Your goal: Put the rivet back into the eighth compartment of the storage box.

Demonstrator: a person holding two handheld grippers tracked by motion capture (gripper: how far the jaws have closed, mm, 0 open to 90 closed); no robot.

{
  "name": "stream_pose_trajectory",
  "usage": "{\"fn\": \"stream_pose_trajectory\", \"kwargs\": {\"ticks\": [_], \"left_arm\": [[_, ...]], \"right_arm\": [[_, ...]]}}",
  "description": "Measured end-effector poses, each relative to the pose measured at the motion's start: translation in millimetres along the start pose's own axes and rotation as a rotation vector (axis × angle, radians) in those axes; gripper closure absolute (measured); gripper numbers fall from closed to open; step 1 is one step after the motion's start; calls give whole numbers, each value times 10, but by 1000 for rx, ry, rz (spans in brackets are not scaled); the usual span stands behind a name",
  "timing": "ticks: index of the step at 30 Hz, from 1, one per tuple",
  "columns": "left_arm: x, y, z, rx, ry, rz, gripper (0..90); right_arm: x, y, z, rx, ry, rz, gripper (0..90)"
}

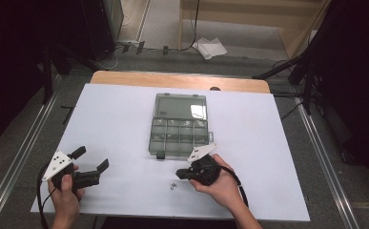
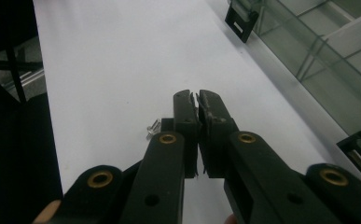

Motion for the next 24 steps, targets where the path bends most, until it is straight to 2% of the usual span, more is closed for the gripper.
{"fn": "stream_pose_trajectory", "kwargs": {"ticks": [5,14,24], "left_arm": [[-23,-13,7,1,-7,3,0],[-74,-23,21,2,-15,-9,0],[-125,-83,39,1,-15,-28,0]], "right_arm": [[-38,52,-2,-7,-13,4,881],[-32,141,29,-20,-1,-15,880],[-124,344,27,-75,-44,-42,880]]}}
Point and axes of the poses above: each handheld gripper's, and its own axes: y roughly backward along the jaws, z roughly out of its top, x roughly to its left, the point moved 2 cm from there along -y, roughly forward along the jaws, and after that the axes turned 10 degrees about -y, right-handed, at the moved point
